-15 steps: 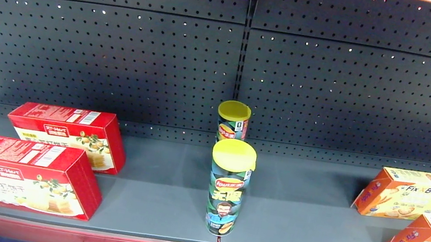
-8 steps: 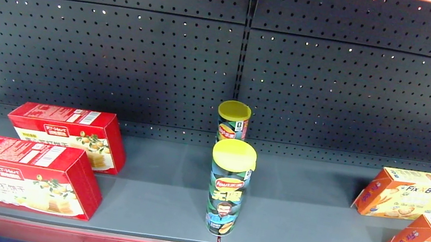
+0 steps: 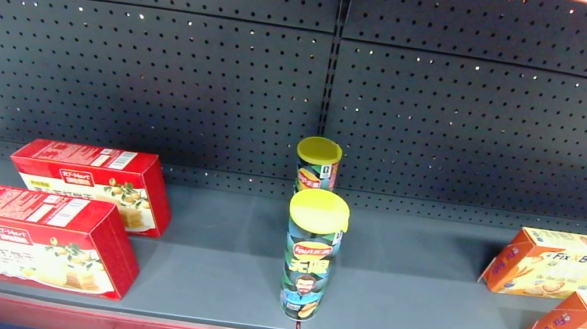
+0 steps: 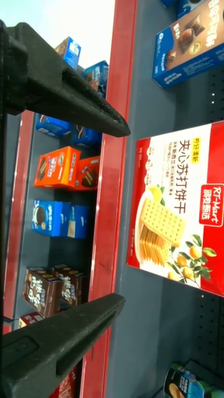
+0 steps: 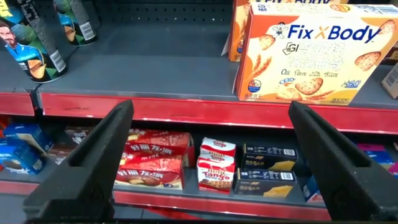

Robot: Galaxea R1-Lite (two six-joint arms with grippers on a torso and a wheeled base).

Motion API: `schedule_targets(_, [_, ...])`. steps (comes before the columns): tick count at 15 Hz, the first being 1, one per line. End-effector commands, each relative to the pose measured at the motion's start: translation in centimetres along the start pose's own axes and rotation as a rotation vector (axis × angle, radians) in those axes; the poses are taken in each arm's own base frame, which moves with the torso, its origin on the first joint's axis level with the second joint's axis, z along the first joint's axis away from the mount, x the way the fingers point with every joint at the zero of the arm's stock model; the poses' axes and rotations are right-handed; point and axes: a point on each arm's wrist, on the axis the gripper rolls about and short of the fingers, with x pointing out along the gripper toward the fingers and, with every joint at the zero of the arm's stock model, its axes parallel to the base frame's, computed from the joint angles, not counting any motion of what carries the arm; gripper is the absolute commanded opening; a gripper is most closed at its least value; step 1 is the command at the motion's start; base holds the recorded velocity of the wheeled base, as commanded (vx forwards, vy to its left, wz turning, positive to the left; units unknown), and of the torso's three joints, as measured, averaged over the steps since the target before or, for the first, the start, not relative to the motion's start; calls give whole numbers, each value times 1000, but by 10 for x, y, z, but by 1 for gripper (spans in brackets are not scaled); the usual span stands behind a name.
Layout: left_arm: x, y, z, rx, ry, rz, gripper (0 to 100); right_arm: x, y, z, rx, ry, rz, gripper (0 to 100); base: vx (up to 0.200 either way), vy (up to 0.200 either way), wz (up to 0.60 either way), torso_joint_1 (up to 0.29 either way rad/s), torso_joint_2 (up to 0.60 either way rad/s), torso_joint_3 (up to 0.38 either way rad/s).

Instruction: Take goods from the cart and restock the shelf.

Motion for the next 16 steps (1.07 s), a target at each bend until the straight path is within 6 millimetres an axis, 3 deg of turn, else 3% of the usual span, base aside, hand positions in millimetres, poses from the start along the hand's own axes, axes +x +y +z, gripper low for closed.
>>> schedule_targets(1, [0,0,0,0,1,1,100,0,0,0,-1,2,1,100,0,0,0,0,0,0])
schedule_targets(16, [0,0,0,0,1,1,100,0,0,0,19,0,-13,100,0,0,0,0,0,0])
